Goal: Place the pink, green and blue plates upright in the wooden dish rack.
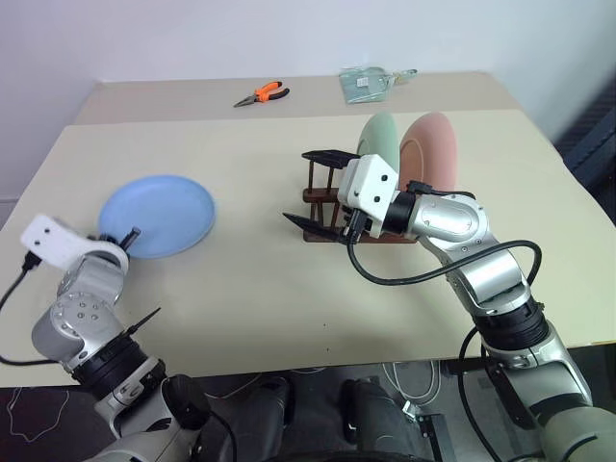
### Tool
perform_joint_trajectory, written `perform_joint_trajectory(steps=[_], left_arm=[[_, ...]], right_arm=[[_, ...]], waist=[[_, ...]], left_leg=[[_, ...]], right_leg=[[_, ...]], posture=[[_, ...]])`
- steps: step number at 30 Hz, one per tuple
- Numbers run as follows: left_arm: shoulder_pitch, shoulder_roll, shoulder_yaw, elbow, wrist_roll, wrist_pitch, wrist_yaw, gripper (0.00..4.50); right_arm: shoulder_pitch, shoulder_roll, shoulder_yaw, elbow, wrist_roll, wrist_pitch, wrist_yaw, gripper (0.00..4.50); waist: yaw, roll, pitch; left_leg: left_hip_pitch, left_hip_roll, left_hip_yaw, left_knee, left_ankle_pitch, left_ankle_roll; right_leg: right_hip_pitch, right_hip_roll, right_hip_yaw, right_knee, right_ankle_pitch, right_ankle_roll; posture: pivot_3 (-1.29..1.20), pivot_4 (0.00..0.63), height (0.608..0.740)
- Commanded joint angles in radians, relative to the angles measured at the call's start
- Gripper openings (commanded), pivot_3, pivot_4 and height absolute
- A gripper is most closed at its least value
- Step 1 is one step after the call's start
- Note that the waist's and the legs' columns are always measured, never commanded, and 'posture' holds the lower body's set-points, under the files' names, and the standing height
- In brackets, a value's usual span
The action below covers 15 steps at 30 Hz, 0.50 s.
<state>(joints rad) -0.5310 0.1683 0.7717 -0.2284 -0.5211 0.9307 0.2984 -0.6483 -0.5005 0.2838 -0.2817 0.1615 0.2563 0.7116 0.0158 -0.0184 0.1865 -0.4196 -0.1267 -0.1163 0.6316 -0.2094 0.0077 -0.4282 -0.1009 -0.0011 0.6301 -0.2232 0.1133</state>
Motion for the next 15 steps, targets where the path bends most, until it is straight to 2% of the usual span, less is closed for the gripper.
perform_joint_trajectory(steps=[1, 6, 10, 13, 15], left_arm=[[-0.097, 0.039, -0.174, -0.106, -0.031, -0.057, -0.108, 0.05], [-0.192, 0.063, -0.356, -0.171, -0.039, -0.004, -0.158, 0.05], [-0.220, 0.050, -0.416, -0.201, -0.059, 0.028, -0.157, 0.05], [-0.214, 0.057, -0.437, -0.215, -0.063, 0.031, -0.166, 0.00], [-0.206, 0.065, -0.444, -0.224, -0.064, 0.033, -0.174, 0.00]], right_arm=[[-0.008, -0.006, 0.013, -0.033, -0.077, -0.082, 0.002, 4.50], [-0.071, 0.032, 0.082, 0.072, -0.231, -0.205, -0.027, 4.50], [-0.148, 0.064, 0.128, 0.219, -0.385, -0.317, -0.093, 4.50], [-0.179, 0.086, 0.142, 0.309, -0.447, -0.357, -0.125, 3.63], [-0.176, 0.096, 0.140, 0.318, -0.460, -0.370, -0.123, 2.63]], waist=[[0.000, 0.000, 0.000], [-0.018, 0.000, 0.000], [-0.033, 0.000, 0.000], [-0.030, 0.000, 0.000], [-0.028, 0.000, 0.000]], left_leg=[[0.000, 0.000, 0.000, 0.000, 0.000, 0.000], [0.001, 0.000, 0.002, -0.001, 0.003, -0.005], [0.002, 0.003, 0.002, -0.003, 0.005, -0.005], [0.002, 0.004, 0.002, -0.003, 0.005, -0.007], [0.002, 0.004, 0.002, -0.003, 0.005, -0.007]], right_leg=[[0.000, 0.000, 0.000, 0.000, 0.000, 0.000], [0.000, 0.000, 0.001, 0.000, 0.000, 0.000], [-0.001, 0.003, 0.002, 0.001, 0.001, -0.001], [-0.002, 0.004, 0.002, 0.001, 0.001, -0.002], [-0.002, 0.004, 0.002, 0.001, 0.001, -0.002]], posture=[[0.00, 0.150, 0.729], [0.00, 0.150, 0.729], [0.00, 0.150, 0.729], [0.00, 0.150, 0.729], [0.00, 0.150, 0.729]])
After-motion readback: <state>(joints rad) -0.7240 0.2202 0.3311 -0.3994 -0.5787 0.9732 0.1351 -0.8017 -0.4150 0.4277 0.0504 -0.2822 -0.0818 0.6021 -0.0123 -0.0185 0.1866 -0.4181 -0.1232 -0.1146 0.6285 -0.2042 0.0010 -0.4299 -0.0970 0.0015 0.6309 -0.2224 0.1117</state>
